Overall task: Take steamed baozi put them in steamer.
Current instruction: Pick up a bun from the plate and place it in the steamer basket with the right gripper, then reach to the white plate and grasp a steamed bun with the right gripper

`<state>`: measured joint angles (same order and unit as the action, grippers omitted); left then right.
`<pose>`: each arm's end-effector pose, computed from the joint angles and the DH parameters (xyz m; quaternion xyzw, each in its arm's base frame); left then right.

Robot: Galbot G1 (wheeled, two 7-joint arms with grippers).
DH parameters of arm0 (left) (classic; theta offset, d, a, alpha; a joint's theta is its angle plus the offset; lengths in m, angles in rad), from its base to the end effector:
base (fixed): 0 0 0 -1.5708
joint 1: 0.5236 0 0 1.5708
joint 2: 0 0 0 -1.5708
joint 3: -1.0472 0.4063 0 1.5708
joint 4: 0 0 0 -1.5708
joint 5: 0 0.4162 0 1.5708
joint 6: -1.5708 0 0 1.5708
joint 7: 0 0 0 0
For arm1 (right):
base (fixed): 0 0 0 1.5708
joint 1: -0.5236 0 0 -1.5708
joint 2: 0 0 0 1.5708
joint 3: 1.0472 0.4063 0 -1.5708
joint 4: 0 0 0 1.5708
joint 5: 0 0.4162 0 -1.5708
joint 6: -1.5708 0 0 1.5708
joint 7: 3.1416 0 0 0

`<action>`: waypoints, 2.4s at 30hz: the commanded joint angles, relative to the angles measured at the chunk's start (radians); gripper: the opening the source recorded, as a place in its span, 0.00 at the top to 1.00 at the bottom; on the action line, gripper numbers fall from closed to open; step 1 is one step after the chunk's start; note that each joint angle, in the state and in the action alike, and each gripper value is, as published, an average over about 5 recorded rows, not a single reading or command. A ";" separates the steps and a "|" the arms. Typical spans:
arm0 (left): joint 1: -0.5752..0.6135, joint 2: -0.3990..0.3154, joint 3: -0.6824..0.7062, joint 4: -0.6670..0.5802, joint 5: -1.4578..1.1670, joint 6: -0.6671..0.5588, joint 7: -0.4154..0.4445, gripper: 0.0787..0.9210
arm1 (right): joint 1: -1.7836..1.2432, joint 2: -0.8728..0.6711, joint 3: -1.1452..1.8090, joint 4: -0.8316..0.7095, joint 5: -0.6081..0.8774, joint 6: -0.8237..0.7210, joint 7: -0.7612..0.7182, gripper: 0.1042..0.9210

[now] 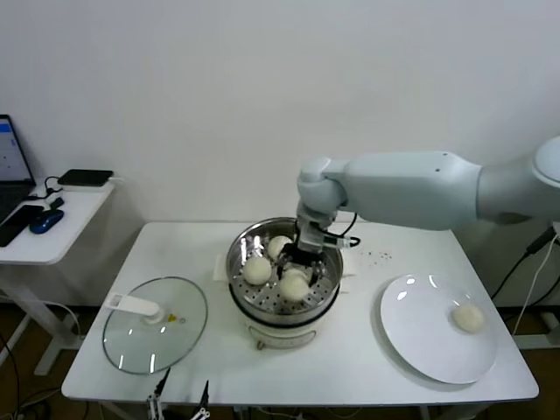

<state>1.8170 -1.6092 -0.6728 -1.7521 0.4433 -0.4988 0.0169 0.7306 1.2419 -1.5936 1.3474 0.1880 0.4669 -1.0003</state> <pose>0.0587 0.0481 -0.5211 -0.0551 -0.9716 -0.2211 0.0638 0.6147 0.1672 -0.0864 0.7208 -0.1243 0.6817 0.0162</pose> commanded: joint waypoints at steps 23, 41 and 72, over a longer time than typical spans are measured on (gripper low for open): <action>0.002 -0.047 0.000 -0.006 0.000 -0.002 -0.001 0.12 | 0.067 0.026 -0.064 -0.102 0.144 0.112 -0.009 0.12; 0.012 -0.041 0.010 -0.014 0.010 -0.001 0.006 0.12 | 0.278 -0.358 -0.482 -0.041 0.424 -0.515 -0.031 0.12; 0.003 -0.043 0.000 0.033 0.019 -0.016 0.005 0.12 | -0.315 -0.662 -0.014 -0.348 -0.029 -0.351 -0.087 0.12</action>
<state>1.8197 -1.6092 -0.6734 -1.7233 0.4605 -0.5135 0.0226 0.6322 0.6558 -1.8030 1.0867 0.2832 0.0995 -1.0970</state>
